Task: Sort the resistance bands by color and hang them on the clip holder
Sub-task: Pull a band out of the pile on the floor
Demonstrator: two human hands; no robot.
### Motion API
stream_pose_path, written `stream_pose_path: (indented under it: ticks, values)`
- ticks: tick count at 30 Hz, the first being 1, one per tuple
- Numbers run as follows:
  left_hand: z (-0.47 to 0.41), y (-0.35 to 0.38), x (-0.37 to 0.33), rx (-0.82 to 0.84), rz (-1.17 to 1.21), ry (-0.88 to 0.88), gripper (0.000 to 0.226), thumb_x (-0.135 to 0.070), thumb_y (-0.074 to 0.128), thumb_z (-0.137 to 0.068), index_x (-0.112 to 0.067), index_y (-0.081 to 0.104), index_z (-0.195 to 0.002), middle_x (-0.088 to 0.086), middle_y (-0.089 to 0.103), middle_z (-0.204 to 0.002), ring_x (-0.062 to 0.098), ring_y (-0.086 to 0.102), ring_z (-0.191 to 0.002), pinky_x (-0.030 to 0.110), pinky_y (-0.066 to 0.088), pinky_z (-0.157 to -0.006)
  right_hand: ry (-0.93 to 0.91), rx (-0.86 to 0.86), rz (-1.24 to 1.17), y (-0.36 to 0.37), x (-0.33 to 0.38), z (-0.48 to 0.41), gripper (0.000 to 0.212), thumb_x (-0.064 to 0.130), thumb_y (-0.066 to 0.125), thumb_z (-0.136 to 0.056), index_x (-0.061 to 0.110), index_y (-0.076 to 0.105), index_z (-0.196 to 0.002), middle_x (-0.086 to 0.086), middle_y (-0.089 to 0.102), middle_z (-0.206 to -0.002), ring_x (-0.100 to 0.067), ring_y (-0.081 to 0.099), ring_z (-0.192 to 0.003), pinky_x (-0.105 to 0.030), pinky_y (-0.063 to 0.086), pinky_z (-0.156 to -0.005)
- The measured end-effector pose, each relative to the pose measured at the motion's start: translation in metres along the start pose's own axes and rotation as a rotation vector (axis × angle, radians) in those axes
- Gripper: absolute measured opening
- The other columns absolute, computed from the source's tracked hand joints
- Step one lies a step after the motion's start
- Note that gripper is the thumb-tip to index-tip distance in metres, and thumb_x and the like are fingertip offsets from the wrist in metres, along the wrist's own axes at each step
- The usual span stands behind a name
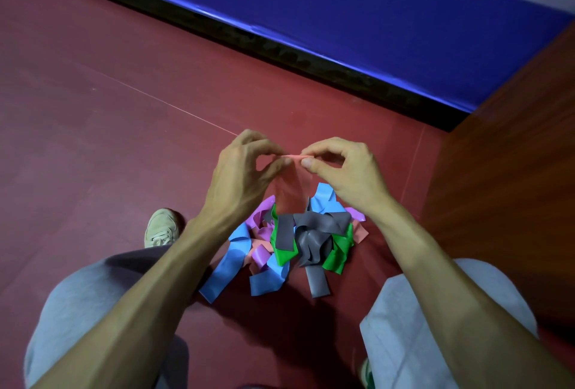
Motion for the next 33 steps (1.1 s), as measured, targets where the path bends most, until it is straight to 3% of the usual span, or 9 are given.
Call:
stream_pose_path:
  ticks: [5, 9, 12, 14, 16, 19, 28, 30, 33]
  values:
    - [0.001, -0.006, -0.005, 0.123, 0.145, -0.01, 0.008, -0.022, 0.066, -0.089, -0.015, 0.067, -0.09, -0.005, 0.069, -0.075, 0.011, 0.064, -0.069, 0.029, 0.05, -0.064, 0.081, 0.222, -0.161, 0.001, -0.004, 0.001, 0.032, 0.01, 0.076, -0.079, 0.02, 0.064, -0.107, 0.004, 0.068, -0.104, -0.002, 0.063, -0.096, -0.018, 0.048, -0.091]
    - [0.003, -0.013, -0.009, 0.122, 0.297, -0.031, 0.003, -0.013, 0.061, -0.092, -0.011, 0.061, -0.09, -0.008, 0.064, -0.07, 0.007, 0.062, -0.064, 0.018, 0.049, -0.063, 0.11, 0.295, -0.179, 0.001, 0.001, 0.004, 0.016, 0.02, 0.066, -0.089, 0.013, 0.065, -0.104, 0.011, 0.064, -0.089, 0.009, 0.059, -0.081, -0.011, 0.044, -0.08]
    - [0.002, -0.019, -0.005, 0.078, 0.414, -0.115, 0.007, -0.013, 0.06, -0.093, -0.014, 0.061, -0.086, -0.009, 0.063, -0.065, 0.006, 0.061, -0.061, 0.02, 0.053, -0.063, 0.149, 0.329, -0.155, 0.005, 0.004, 0.006, 0.065, 0.062, 0.052, -0.085, -0.002, 0.062, -0.091, 0.003, 0.058, -0.08, -0.007, 0.053, -0.079, -0.031, 0.044, -0.078]
    - [0.001, -0.023, 0.0, 0.023, 0.476, -0.179, 0.012, -0.014, 0.059, -0.094, -0.019, 0.063, -0.083, -0.011, 0.064, -0.061, 0.007, 0.061, -0.06, 0.026, 0.056, -0.063, 0.161, 0.36, -0.161, 0.007, 0.005, 0.008, 0.085, 0.074, 0.047, -0.078, -0.01, 0.052, -0.085, -0.002, 0.045, -0.075, -0.013, 0.042, -0.071, -0.033, 0.035, -0.068]
    - [0.0, -0.026, 0.002, -0.022, 0.526, -0.23, 0.013, -0.015, 0.057, -0.095, -0.018, 0.065, -0.085, -0.011, 0.063, -0.063, 0.007, 0.061, -0.062, 0.027, 0.057, -0.061, 0.16, 0.408, -0.131, 0.01, 0.005, 0.009, 0.067, 0.066, 0.054, -0.079, 0.0, 0.05, -0.075, 0.0, 0.04, -0.07, -0.012, 0.037, -0.067, -0.03, 0.031, -0.064]
    - [-0.001, -0.03, 0.0, -0.075, 0.589, -0.273, 0.014, -0.015, 0.054, -0.097, -0.012, 0.067, -0.091, -0.004, 0.063, -0.069, 0.008, 0.061, -0.064, 0.024, 0.055, -0.059, 0.183, 0.436, -0.164, 0.018, -0.002, 0.009, 0.033, 0.036, 0.068, -0.082, 0.003, 0.064, -0.09, 0.005, 0.06, -0.082, -0.005, 0.054, -0.078, -0.026, 0.044, -0.076]
    - [-0.003, -0.036, 0.002, -0.17, 0.649, -0.331, 0.035, -0.025, 0.047, -0.1, -0.012, 0.056, -0.07, 0.0, 0.053, -0.059, 0.014, 0.054, -0.058, 0.032, 0.056, -0.058, 0.177, 0.351, -0.081, 0.026, -0.009, 0.007, 0.012, -0.001, 0.068, -0.084, -0.008, 0.063, -0.092, -0.006, 0.059, -0.074, -0.012, 0.056, -0.07, -0.029, 0.052, -0.073]
    - [-0.004, -0.036, 0.003, -0.216, 0.66, -0.358, 0.04, -0.028, 0.046, -0.101, -0.011, 0.052, -0.066, 0.003, 0.051, -0.06, 0.015, 0.053, -0.057, 0.03, 0.054, -0.055, 0.206, 0.336, -0.101, 0.025, -0.01, 0.006, 0.012, -0.003, 0.069, -0.082, -0.007, 0.064, -0.092, -0.008, 0.063, -0.078, -0.017, 0.061, -0.072, -0.036, 0.054, -0.076]
    - [-0.005, -0.035, 0.008, -0.258, 0.73, -0.418, 0.044, -0.033, 0.044, -0.101, -0.012, 0.049, -0.062, 0.004, 0.048, -0.059, 0.015, 0.051, -0.056, 0.032, 0.055, -0.054, 0.212, 0.335, -0.121, 0.026, -0.009, 0.006, 0.012, -0.003, 0.07, -0.082, -0.004, 0.065, -0.092, -0.006, 0.064, -0.076, -0.013, 0.06, -0.07, -0.028, 0.053, -0.072]
Point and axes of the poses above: each hand's wrist, its own z-axis away from the middle knuckle, its own y-axis out of the palm, x = y × z, the point moved 2 cm from there along -z, towards the middle knuckle
